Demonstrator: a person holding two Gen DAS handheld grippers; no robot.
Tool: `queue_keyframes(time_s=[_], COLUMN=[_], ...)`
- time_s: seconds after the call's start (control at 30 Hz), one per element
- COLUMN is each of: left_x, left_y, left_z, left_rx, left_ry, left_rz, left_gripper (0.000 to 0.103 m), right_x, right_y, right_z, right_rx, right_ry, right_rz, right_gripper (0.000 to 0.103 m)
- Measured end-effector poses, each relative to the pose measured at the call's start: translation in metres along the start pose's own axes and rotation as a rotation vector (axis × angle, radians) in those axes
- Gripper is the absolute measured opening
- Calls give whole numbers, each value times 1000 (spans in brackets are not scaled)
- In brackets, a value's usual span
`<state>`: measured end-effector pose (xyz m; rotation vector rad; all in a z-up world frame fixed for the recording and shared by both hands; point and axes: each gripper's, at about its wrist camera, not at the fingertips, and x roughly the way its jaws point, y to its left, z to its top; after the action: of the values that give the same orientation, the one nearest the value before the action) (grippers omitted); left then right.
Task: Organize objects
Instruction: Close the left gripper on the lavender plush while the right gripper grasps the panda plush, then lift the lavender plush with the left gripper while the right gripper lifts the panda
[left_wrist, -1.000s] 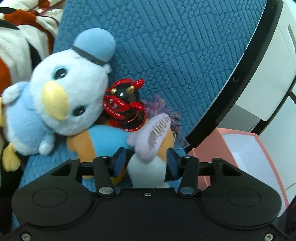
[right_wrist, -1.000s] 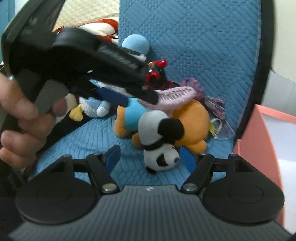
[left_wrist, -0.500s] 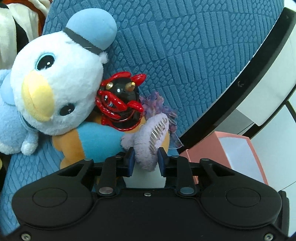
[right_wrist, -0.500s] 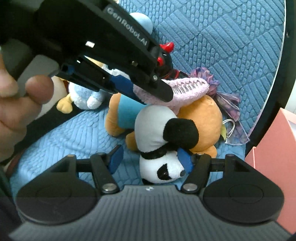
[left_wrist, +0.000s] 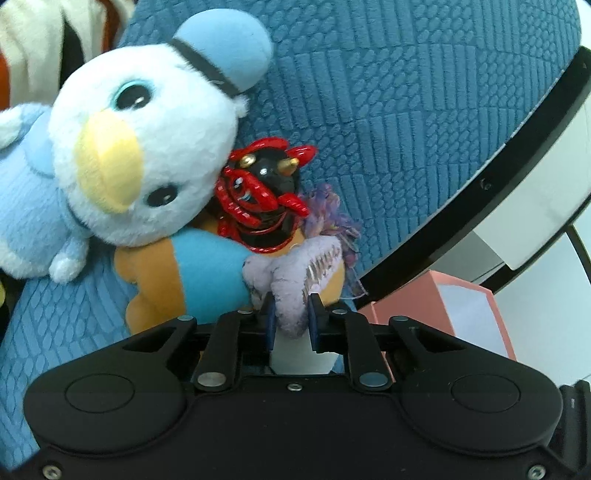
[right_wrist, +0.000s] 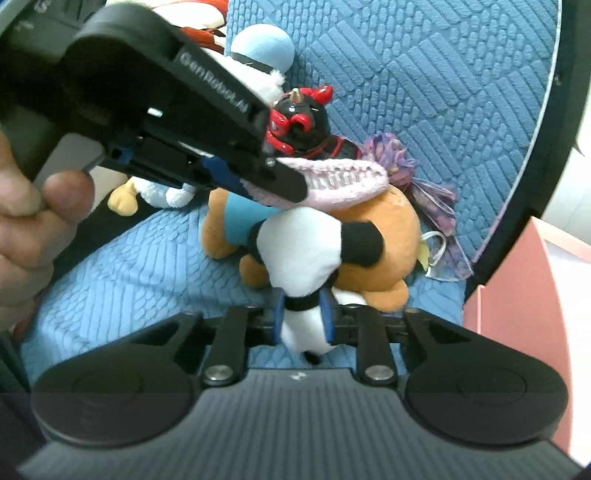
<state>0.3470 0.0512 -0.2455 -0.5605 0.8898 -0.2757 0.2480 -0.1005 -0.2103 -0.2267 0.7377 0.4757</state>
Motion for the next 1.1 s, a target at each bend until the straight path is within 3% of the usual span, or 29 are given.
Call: queue_keyframes(time_s=[0.07, 0.27, 0.37, 0.4, 0.47, 0.53, 0.63, 0.97, 1.1], left_x=[-3, -11, -14, -15, -16, -17, -19, -29, -37], left_y=[1, 6, 6, 5, 6, 9, 12, 4, -2], left_z=[-2, -11, -14, -15, -16, -17, -20, -28, -36], left_rx=[-8, -20, -14, -8, -6, -17, -33, 8, 21], left_ry=[-5, -21, -24, -25, -29, -34, -39, -65, -70], left_rz=[0, 24, 33, 37, 43, 41, 45, 108, 123], left_gripper=[14, 14, 14, 14, 14, 14, 15, 13, 11], right_x=[-6, -26, -33, -33, -30, -21, -3, 22, 31], right_y=[-2, -8, -3, 1, 8, 11, 20, 40, 53], right_z=[-2, -5, -3, -2, -2, -4, -6, -16, -26], right_rx=[9, 44, 0, -28, -70, -101, -173, -350, -473], right_ry=[-2, -28, -63, -73, -83, -66, -29, -74, -83], right_rz=[-7, -18, -7, -17, -30, -22, -27, -59, -121], right_gripper=[10, 12, 13, 16, 39, 49, 49, 53, 53])
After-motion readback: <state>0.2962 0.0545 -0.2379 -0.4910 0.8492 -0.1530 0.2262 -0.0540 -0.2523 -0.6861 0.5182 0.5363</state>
